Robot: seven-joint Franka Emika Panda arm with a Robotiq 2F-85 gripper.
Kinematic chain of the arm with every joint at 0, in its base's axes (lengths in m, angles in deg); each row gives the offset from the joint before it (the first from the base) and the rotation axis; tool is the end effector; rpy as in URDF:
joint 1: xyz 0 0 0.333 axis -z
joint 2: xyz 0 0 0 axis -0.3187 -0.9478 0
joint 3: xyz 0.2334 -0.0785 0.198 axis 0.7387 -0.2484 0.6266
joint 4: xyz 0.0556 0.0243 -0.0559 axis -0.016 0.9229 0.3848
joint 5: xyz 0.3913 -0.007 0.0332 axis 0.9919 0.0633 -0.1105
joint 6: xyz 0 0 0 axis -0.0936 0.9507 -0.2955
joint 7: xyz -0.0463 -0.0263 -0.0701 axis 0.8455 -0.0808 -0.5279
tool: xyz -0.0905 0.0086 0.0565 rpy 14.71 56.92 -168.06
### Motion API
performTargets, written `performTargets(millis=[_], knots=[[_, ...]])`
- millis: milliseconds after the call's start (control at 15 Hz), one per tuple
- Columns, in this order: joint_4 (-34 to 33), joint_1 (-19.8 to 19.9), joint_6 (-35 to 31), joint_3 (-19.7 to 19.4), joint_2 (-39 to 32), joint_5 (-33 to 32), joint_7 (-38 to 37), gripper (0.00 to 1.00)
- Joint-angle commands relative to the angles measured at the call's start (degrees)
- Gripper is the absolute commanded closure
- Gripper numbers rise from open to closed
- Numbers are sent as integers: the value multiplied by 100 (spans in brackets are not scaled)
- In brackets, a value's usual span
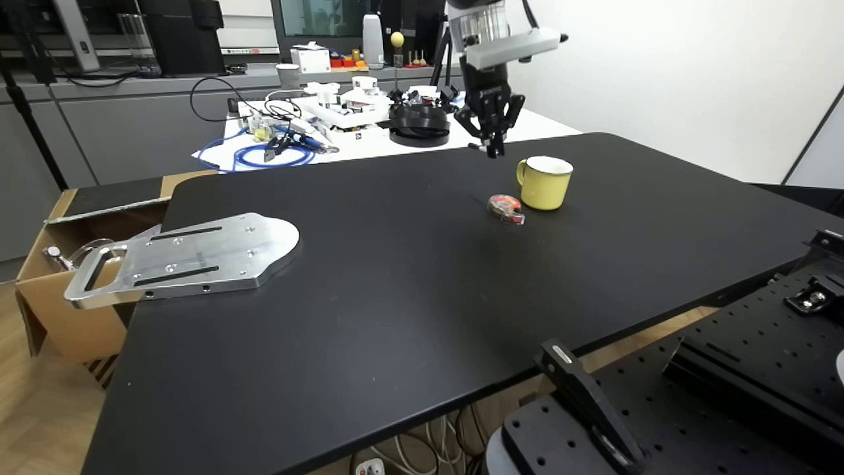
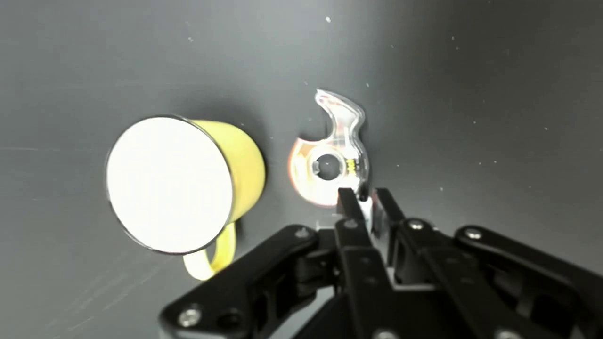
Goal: Put the marker inside the mug cup
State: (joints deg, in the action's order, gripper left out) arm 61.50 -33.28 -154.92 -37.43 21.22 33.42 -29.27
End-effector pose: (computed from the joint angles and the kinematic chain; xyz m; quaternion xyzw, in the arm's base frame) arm 0.5930 0.0693 0.1973 0.9893 -0.0532 -0.0931 0.0989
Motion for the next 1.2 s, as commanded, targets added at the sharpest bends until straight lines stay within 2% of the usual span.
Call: performTargets(millis=[0,333,667,800,1133], knots=[[-479,368,1380,74,357,98,-460,97],[-1139,1027,3189,99,318,574,-325,97],[-1674,1662,4475,27,-81,1158,-255,97],[-1855,1880,4764,12,-285,1417,-253,97],[-2114,2220,4670,22,-692,2171,-295,97]])
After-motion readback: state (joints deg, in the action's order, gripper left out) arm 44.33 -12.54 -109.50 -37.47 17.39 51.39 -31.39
